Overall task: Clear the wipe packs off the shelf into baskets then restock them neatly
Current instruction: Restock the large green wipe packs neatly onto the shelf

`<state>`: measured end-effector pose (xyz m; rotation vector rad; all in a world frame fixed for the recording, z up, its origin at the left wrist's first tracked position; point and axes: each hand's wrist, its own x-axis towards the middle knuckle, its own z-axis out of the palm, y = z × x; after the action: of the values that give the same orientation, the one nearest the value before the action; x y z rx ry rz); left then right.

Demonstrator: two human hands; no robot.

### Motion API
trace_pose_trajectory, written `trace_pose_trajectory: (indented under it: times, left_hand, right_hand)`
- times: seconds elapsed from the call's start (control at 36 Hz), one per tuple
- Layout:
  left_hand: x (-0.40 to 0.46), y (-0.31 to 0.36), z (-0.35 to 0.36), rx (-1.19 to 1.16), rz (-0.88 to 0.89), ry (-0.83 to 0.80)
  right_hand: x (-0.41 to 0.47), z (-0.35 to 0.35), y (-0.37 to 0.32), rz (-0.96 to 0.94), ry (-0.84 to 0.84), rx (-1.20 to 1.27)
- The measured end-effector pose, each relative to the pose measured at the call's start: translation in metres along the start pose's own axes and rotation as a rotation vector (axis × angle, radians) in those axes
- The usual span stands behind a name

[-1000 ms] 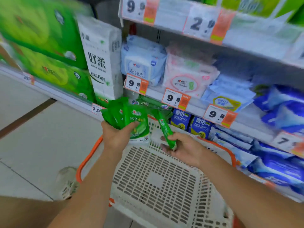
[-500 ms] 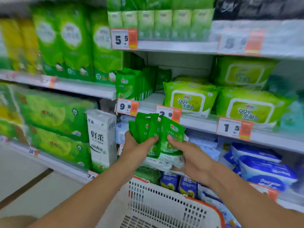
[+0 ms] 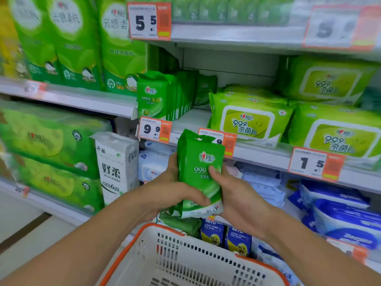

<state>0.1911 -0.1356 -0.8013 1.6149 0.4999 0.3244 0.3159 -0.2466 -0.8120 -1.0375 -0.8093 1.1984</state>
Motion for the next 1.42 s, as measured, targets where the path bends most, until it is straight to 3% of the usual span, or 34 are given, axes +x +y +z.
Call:
trace_pose_trajectory:
  times: [0.11,0.19,0.31,0.42,0.53,0.69,0.83,0.94,1.06,1.19,1.42]
  left_hand:
    - [0.002,0.003,-0.010,0.089,0.105,0.049]
    - [0.000,0.010,-0.013,0.201,0.176,0.072]
    - [0.001,0.011,-0.003,0.135,0.210,0.129]
    - [-0.005,0.014,0.006,0.033,0.217,0.344]
    - [-0.007,0.016,0.012,-0.408,0.193,0.434]
    - [-0.019,0.027,0.033,-1.017,0.164,0.289]
    - [-0.014,0.018,0.025,-1.169,0.137,0.284]
    - [-0.011,0.020,0.027,-1.025,0.162,0.243]
    - [-0.005,0.024,0.021,-0.628,0.173,0.201]
    - [0.014,0.036,-0.009,-0.211,0.259,0.461]
    - [0.047,0.068,-0.063,0.419,0.446,0.445]
  right_hand:
    - [0.002,-0.007,-0.013,-0.113,-0.010,-0.274]
    - [0.004,-0.010,-0.024,-0.210,0.041,-0.156]
    - [0.007,-0.001,-0.017,-0.220,0.011,0.058]
    - [0.006,0.015,-0.018,-0.217,0.093,0.244]
    - [0.005,0.023,-0.030,-0.247,0.193,0.390]
    - [0.010,0.045,-0.013,-0.287,0.221,0.361]
    - [0.009,0.055,-0.006,-0.327,0.214,0.291]
    - [0.012,0.043,-0.013,-0.314,0.267,0.284]
    - [0.011,0.030,-0.027,-0.319,0.322,0.239]
    - [0.020,0.030,-0.065,-0.303,0.326,-0.030]
    - [0.093,0.039,-0.159,-0.156,0.448,-0.385]
